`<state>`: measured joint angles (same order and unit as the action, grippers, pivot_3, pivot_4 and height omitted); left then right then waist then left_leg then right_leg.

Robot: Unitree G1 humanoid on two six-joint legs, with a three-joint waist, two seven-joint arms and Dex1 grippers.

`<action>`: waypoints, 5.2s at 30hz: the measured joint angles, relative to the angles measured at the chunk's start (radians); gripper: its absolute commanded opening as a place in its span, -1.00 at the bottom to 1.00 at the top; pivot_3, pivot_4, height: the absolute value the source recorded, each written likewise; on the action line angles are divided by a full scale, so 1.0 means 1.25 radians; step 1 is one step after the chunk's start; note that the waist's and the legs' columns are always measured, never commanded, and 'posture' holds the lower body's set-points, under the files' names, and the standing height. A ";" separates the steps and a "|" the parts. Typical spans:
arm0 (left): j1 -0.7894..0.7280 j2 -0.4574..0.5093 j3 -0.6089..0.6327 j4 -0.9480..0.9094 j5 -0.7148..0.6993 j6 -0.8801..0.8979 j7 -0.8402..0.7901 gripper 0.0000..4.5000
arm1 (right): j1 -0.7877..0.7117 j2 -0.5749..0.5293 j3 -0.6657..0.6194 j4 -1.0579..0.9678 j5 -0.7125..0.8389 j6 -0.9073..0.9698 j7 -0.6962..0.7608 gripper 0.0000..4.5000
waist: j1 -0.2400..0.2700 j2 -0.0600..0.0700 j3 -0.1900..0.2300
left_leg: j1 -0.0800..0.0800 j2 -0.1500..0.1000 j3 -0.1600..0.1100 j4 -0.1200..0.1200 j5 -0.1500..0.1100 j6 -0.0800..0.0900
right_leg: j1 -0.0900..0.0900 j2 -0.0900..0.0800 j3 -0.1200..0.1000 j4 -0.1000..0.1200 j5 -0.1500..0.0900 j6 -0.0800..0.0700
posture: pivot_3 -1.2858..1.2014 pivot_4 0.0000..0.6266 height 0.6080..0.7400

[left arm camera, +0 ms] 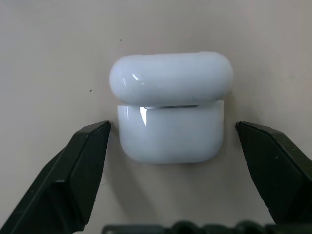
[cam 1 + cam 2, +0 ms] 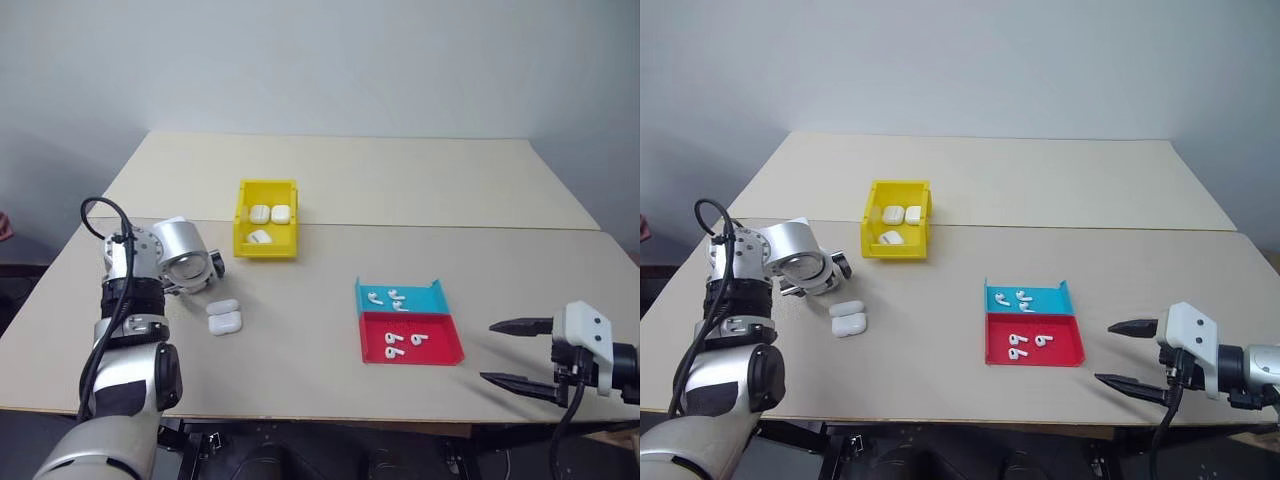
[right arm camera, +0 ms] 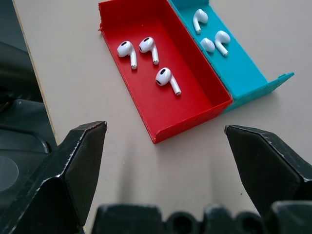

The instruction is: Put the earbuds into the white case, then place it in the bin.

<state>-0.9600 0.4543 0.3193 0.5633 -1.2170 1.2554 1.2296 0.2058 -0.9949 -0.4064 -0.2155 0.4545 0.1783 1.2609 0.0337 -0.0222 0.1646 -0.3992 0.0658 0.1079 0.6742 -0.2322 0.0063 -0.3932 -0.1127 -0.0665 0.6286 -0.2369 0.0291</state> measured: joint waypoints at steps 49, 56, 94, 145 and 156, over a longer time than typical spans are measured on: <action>0.301 0.096 -0.213 -0.631 0.482 -0.530 -1.340 0.24 | -0.137 -0.048 -0.025 -0.107 0.042 0.059 -0.024 1.00 | -0.007 -0.001 0.000 | -0.007 0.001 0.002 -0.002 0.000 0.000 | -0.009 0.000 0.001 0.000 0.001 -0.001 | 0.03 -0.52 1.00; 0.508 -0.015 -0.269 -0.641 0.490 -0.866 -1.700 0.24 | -0.224 -0.158 0.042 -0.169 0.056 0.143 -0.011 1.00 | -0.018 0.000 0.000 | -0.006 0.002 0.003 -0.001 -0.003 0.006 | -0.009 0.000 0.001 0.001 0.001 -0.001 | 0.03 -0.52 1.00; 0.691 -0.073 -0.304 -0.598 0.515 -1.156 -1.999 0.24 | -0.728 -0.006 0.781 -0.088 -0.510 0.165 0.161 0.14 | -0.021 0.005 -0.003 | -0.009 0.003 0.003 0.003 -0.006 0.010 | -0.011 0.000 0.001 0.002 0.000 -0.001 | 0.03 -0.52 1.00; 0.727 -0.024 -0.324 -0.633 0.544 -1.108 -1.912 0.24 | -0.725 0.065 0.782 0.047 -0.654 -0.048 0.169 -0.51 | -0.021 0.005 -0.003 | -0.007 0.003 0.003 0.003 -0.006 0.010 | -0.010 0.001 0.001 0.002 0.000 -0.001 | 0.03 -0.52 1.00; 0.727 -0.023 -0.326 -0.642 0.549 -1.105 -1.902 0.24 | -0.725 0.071 0.776 0.055 -0.659 -0.056 0.168 -0.51 | -0.021 0.005 -0.003 | -0.007 0.003 0.003 0.003 -0.006 0.010 | -0.010 0.001 0.001 0.002 0.000 -0.001 | 0.03 -0.52 1.00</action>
<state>-0.0514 0.4257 -0.0878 -0.2394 -0.5311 -0.1264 -1.1478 -0.7000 -0.9060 0.5640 -0.1466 -0.3698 0.1082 1.4704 0.0070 -0.0159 0.1609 -0.4081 0.0698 0.1120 0.6776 -0.2393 0.0188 -0.4054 -0.1118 -0.0653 0.6306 -0.2368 0.0279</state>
